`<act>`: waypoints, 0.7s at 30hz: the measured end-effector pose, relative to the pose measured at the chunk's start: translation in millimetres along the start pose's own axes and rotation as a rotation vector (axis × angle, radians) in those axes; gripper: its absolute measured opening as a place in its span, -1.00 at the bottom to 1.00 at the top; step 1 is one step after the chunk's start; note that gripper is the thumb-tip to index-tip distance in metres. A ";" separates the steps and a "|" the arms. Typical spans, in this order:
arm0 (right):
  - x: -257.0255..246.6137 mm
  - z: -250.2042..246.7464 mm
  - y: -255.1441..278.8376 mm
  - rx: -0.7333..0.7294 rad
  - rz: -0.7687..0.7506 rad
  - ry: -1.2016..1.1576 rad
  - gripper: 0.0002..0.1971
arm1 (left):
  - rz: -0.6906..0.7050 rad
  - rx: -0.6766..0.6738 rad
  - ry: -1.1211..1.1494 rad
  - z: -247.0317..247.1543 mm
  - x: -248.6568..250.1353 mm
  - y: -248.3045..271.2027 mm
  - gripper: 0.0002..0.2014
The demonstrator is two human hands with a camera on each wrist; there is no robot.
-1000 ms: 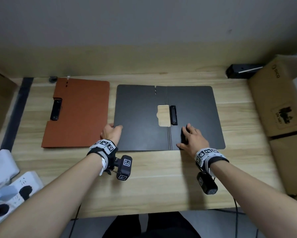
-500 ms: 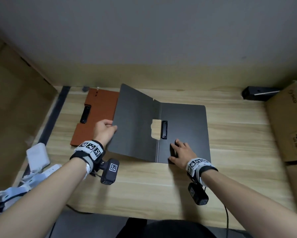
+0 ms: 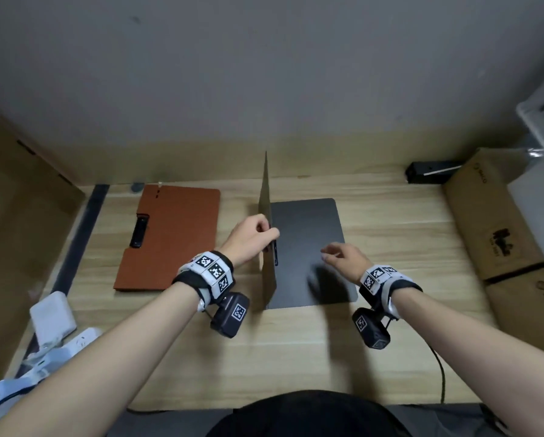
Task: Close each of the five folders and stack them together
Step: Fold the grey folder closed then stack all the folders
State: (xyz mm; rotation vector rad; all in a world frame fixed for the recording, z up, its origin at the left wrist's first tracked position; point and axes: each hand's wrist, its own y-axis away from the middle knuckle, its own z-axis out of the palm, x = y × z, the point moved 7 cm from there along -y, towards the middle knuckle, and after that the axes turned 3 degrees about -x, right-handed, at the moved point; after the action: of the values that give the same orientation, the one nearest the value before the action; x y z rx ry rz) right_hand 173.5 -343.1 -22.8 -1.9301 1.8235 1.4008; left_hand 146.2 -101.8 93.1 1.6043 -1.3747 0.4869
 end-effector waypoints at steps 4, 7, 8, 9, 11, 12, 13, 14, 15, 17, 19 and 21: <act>-18.9 -8.0 5.1 -0.029 0.001 -0.270 -0.69 | 0.053 0.053 -0.070 25.0 11.1 -15.7 -0.60; -9.3 -16.6 9.0 0.018 0.078 -0.475 -0.49 | 0.008 -0.002 0.022 50.2 -0.5 -27.6 -0.61; -2.2 -19.2 7.1 0.047 0.099 -0.501 -0.45 | -0.021 -0.004 0.037 55.1 -9.8 -31.6 -0.62; 4.5 -20.8 4.1 0.078 0.110 -0.501 -0.41 | -0.057 0.003 0.035 56.9 -23.9 -34.9 -0.64; 20.0 -20.5 -4.8 0.103 0.099 -0.419 -0.42 | -0.150 0.033 0.023 57.2 -57.0 -37.3 -0.70; 26.6 -19.3 -9.5 0.100 0.096 -0.329 -0.46 | -0.204 0.050 0.003 56.8 -74.6 -36.7 -0.73; 32.8 -16.9 -14.5 0.091 0.089 -0.242 -0.53 | -0.257 0.068 -0.030 55.6 -89.9 -33.8 -0.77; 38.2 -14.5 -19.1 0.085 0.088 -0.152 -0.60 | -0.314 0.082 -0.066 54.8 -104.4 -29.4 -0.80; 45.5 -11.4 -25.2 0.080 0.089 -0.075 -0.66 | -0.362 0.090 -0.084 55.6 -117.7 -25.3 -0.81; 55.1 -3.6 -33.2 0.067 0.116 0.033 -0.69 | -0.440 0.077 -0.061 62.1 -138.5 -16.5 -0.72; 64.1 7.2 -38.4 0.061 0.155 0.104 -0.64 | -0.509 0.051 0.013 73.9 -153.6 -10.3 -0.57; 68.7 13.3 -40.7 0.090 0.175 0.130 -0.62 | -0.573 0.084 0.139 82.8 -164.8 -10.1 -0.45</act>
State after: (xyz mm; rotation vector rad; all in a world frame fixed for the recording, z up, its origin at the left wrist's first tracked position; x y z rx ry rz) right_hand 189.5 -372.9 -96.4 -1.8979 2.1212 1.2410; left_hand 85.3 -81.3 -80.0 1.8962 -0.7474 0.3018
